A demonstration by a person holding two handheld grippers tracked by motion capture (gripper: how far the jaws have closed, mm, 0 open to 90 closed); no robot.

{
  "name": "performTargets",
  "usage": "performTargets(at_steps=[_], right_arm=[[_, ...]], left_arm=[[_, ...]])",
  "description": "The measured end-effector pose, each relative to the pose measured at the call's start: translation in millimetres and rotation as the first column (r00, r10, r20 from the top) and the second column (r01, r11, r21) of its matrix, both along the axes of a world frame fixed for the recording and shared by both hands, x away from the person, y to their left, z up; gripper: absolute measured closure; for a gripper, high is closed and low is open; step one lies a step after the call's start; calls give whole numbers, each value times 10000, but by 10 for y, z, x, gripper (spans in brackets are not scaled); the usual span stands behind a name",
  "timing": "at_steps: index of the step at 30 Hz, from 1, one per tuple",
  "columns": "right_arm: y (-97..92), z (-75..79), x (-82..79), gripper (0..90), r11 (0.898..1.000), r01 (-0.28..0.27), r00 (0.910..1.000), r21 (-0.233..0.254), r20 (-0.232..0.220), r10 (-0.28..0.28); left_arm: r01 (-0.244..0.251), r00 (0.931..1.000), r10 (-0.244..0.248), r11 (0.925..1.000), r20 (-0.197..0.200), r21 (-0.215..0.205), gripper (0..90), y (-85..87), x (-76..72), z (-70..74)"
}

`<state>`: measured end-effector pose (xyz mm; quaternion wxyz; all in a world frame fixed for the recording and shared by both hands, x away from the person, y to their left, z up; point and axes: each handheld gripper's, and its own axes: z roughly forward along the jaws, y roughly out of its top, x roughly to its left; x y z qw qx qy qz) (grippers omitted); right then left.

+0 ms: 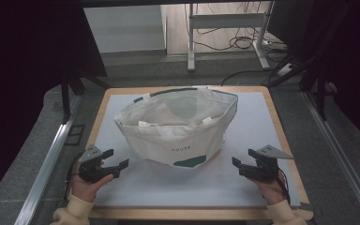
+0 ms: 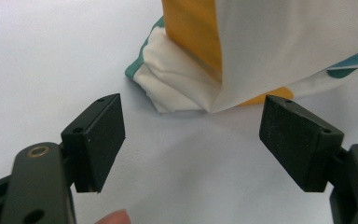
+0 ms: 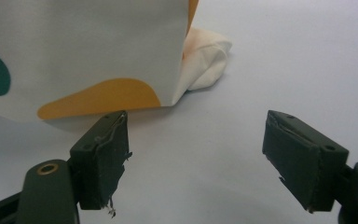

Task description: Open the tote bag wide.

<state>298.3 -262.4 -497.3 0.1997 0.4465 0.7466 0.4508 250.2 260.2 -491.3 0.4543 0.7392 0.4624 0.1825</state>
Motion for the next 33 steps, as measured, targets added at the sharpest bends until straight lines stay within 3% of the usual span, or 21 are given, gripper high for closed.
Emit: performTargets(at_steps=[8, 18, 33], right_arm=[[2, 31, 40, 233, 9999, -97, 9999, 71, -47, 97], [5, 147, -10, 244, 9995, -229, 9995, 237, 212, 224], [34, 310, 74, 244, 9980, -449, 9981, 452, 433, 429]], left_arm=[[306, 9995, -302, 9990, 128, -339, 221, -18, -27, 120], [375, 9982, -352, 9981, 476, -482, 219, -43, -118, 303], [422, 9968, -386, 9978, 703, -516, 223, -25, -18, 484]])
